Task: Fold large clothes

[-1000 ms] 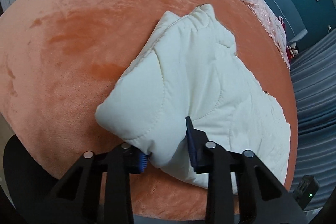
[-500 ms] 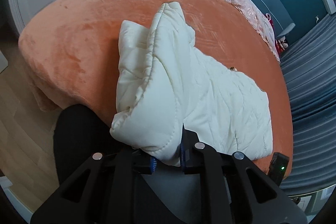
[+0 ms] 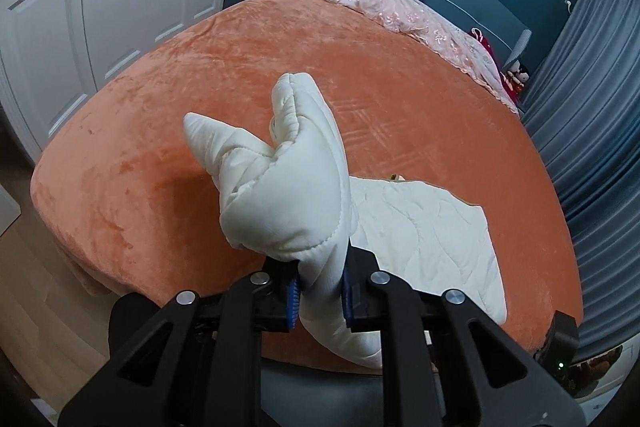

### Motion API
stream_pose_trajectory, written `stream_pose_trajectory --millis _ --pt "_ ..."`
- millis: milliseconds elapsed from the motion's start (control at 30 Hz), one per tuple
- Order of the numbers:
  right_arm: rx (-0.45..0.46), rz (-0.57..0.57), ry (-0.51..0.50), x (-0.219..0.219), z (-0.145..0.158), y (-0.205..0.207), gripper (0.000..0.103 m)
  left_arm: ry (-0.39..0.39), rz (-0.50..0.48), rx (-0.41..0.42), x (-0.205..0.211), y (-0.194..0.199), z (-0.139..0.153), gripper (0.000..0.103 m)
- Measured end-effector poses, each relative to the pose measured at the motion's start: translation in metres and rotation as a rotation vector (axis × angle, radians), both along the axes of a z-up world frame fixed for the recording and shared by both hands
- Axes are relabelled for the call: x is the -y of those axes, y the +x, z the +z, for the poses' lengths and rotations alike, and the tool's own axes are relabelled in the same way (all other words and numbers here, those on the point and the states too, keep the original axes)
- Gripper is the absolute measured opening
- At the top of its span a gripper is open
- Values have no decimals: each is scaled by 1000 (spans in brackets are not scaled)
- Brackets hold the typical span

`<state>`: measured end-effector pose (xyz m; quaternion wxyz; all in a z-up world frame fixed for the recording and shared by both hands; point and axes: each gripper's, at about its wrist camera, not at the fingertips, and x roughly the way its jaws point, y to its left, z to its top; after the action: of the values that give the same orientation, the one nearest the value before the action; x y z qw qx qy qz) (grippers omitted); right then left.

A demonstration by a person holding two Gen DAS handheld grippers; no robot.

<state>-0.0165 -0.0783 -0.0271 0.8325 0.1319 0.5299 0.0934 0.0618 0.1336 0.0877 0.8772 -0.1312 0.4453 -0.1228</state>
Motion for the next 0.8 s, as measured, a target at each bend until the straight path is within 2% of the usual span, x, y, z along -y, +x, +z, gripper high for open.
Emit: stream_pose_trajectory --millis 67,200,267,333,433,533,633,733,800 --pt "-35 27 8 -8 -17 10 16 -1 -10 7 5 -1 5 15" --pt "-50 33 -3 -14 -32 21 16 -17 -108 4 32 -4 11 15" --pt "-64 1 68 1 -27 16 15 31 -170 45 61 -12 16 15" --pt "-50 -54 130 30 -13 -1 15 34 -248 76 92 -18 22 15" --pt "-3 -139 108 73 13 -29 15 -1 -353 73 136 -20 23 15" --pt "30 -233 51 119 33 -49 15 -7 -440 33 188 -21 7 15" --pt "33 -328 0 162 41 -64 15 8 -524 -30 233 -26 -19 15" --pt "31 -412 -18 197 43 -79 16 18 -595 -126 266 -35 -53 15" --pt "31 -446 -11 214 43 -83 16 39 -626 -157 279 -43 -71 15"
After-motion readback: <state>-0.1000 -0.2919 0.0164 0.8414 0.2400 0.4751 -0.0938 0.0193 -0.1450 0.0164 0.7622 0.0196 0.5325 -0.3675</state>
